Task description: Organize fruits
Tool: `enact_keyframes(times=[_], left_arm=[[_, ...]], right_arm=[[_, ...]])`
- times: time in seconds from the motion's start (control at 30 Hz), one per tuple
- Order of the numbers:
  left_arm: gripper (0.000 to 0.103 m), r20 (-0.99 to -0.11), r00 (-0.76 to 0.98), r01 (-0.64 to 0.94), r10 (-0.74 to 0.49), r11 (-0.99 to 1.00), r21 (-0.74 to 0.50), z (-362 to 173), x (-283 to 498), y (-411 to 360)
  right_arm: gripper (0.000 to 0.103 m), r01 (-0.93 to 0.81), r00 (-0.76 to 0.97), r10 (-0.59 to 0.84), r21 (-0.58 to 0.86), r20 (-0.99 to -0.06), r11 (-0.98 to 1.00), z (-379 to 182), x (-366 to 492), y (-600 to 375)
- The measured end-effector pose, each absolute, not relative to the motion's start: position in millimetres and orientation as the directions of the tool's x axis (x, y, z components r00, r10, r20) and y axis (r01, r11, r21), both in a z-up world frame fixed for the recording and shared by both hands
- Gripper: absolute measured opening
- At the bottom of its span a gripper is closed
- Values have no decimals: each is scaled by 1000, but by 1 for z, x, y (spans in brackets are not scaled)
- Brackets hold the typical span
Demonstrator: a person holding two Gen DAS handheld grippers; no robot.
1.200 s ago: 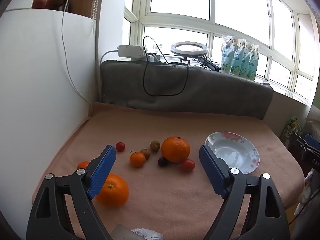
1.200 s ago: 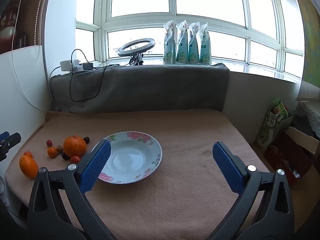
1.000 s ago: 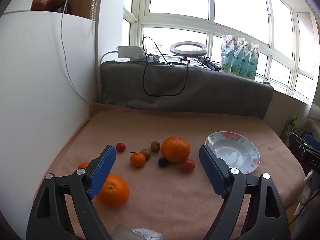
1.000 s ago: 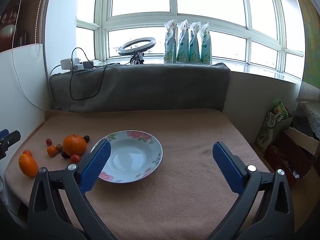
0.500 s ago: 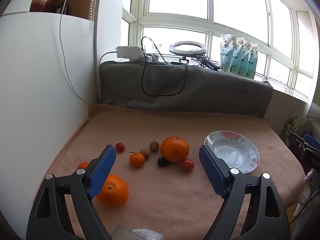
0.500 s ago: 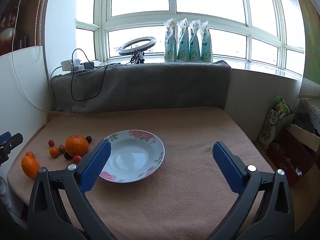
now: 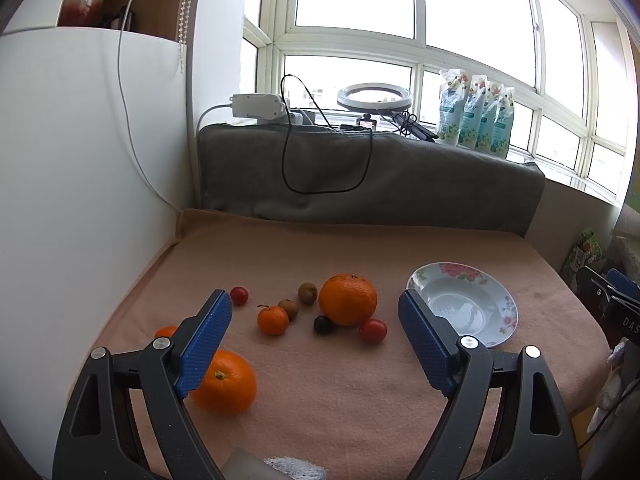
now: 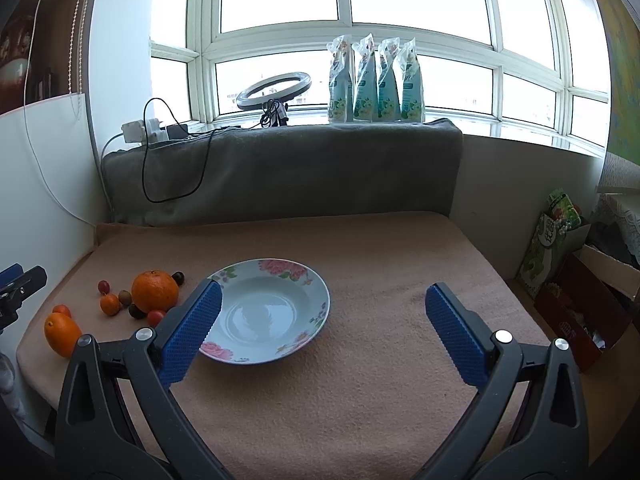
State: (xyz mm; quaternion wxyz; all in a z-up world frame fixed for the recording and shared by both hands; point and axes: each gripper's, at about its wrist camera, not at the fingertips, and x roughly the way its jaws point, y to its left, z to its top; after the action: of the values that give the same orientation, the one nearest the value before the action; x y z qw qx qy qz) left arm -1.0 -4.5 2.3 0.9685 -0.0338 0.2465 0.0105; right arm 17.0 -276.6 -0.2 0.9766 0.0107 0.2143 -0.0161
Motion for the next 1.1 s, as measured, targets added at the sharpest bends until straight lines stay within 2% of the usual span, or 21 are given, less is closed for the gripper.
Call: enact_keyframes(times=[1.1], left_arm=[[85,-481,877,-32,-3,997,-63,4,0,-7]], right_arm=[[103,31,903,-18,23,-430,999,-4,18,-275]])
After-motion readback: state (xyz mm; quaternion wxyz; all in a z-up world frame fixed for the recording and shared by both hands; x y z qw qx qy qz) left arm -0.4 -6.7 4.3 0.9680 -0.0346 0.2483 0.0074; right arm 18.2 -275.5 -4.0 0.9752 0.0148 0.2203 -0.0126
